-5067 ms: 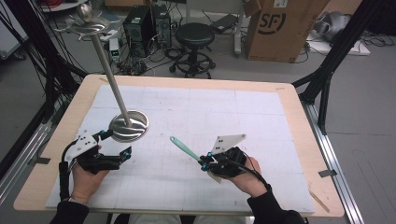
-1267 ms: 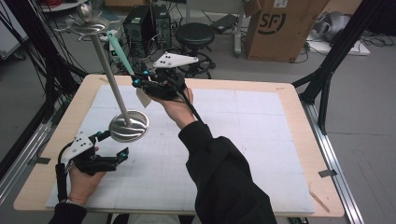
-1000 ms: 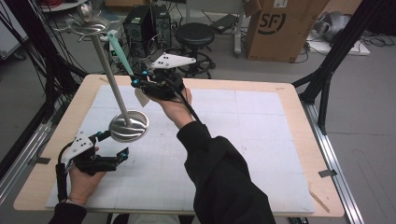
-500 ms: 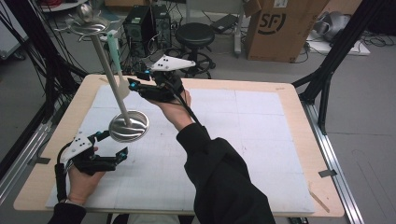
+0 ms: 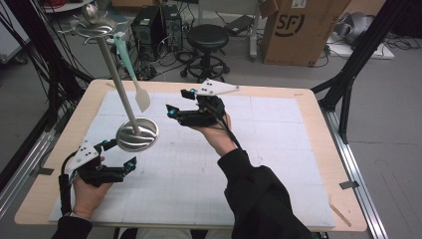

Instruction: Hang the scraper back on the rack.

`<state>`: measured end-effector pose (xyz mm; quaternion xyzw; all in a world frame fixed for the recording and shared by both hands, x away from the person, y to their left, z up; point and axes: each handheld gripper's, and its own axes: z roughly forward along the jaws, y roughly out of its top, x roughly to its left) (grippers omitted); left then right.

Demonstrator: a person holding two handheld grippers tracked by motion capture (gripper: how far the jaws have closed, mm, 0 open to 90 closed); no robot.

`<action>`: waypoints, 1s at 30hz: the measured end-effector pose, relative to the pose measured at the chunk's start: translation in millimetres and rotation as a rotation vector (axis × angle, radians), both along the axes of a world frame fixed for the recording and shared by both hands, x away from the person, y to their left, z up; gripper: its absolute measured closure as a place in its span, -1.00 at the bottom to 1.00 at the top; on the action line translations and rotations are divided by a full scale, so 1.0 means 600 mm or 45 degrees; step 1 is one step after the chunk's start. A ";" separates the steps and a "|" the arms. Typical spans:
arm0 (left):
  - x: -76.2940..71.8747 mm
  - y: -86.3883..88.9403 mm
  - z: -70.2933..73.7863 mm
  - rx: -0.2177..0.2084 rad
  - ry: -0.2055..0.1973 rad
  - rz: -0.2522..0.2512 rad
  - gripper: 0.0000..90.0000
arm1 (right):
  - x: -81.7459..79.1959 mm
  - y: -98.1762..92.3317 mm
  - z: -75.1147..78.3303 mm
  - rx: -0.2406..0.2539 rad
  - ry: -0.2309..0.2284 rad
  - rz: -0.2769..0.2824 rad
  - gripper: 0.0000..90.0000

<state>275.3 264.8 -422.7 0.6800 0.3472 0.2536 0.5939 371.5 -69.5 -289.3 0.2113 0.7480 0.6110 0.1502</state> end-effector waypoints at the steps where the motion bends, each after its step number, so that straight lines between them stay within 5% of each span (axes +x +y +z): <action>1: 0.000 0.000 0.000 0.001 0.000 0.000 -0.96 | -0.002 -0.010 -0.005 0.003 0.000 -0.004 -0.46; 11: 0.001 0.004 0.002 -0.012 -0.005 0.024 -0.96 | -0.027 -0.091 -0.064 -0.033 0.060 -0.109 -1.00; 22: 0.003 0.002 0.001 -0.013 -0.001 0.017 -0.96 | -0.070 -0.158 -0.124 -0.051 0.100 -0.089 -1.00; 30: 0.003 -0.001 0.001 -0.003 0.003 0.013 -0.96 | -0.100 -0.193 -0.154 -0.123 0.097 -0.102 -1.00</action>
